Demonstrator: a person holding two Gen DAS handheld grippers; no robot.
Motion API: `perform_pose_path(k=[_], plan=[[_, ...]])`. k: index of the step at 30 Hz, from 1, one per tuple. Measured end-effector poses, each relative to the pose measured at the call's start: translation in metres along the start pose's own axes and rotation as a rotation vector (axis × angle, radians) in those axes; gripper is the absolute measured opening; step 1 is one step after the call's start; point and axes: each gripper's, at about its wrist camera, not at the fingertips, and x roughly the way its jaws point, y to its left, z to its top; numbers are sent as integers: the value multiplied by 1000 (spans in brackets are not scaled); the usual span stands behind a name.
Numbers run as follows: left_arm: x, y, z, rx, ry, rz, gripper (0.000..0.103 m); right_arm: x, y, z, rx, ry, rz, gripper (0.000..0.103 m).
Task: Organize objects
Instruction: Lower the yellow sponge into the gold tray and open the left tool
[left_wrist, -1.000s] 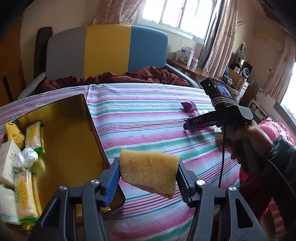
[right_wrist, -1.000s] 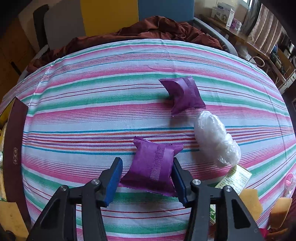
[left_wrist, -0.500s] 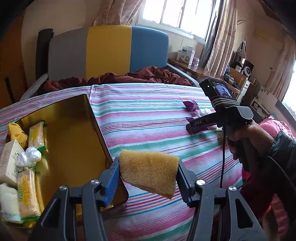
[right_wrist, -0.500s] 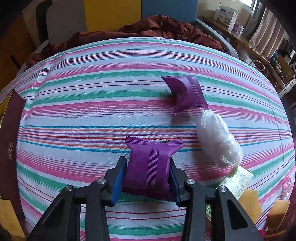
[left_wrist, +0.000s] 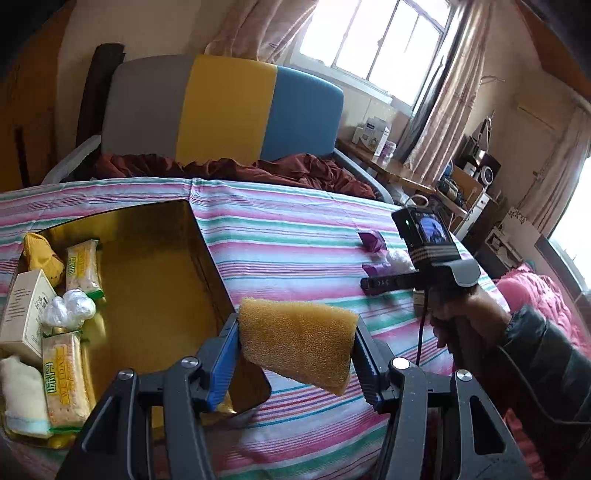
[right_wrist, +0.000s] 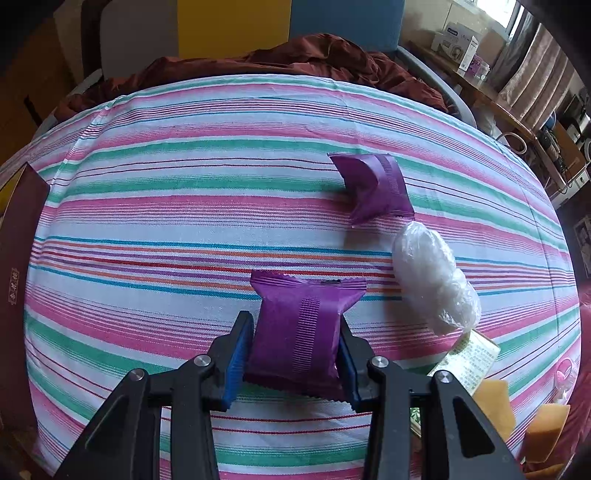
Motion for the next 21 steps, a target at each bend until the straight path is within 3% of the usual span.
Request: perform_pose_path(k=[4,8,13,21], plan=[[-7,37,26,-46,-44,113,57,-1,0,-1,-2,1,-7,42],[9,88,50,-93,-30,241,57,-1,0,0,-16,-2,-19,42],[45,139,71,-154,11,309,57,-3,4,0,-27,-4,-31,42],[110,171,92,-157,95,361,60,-4,6,0,-34,-5,-37,42]])
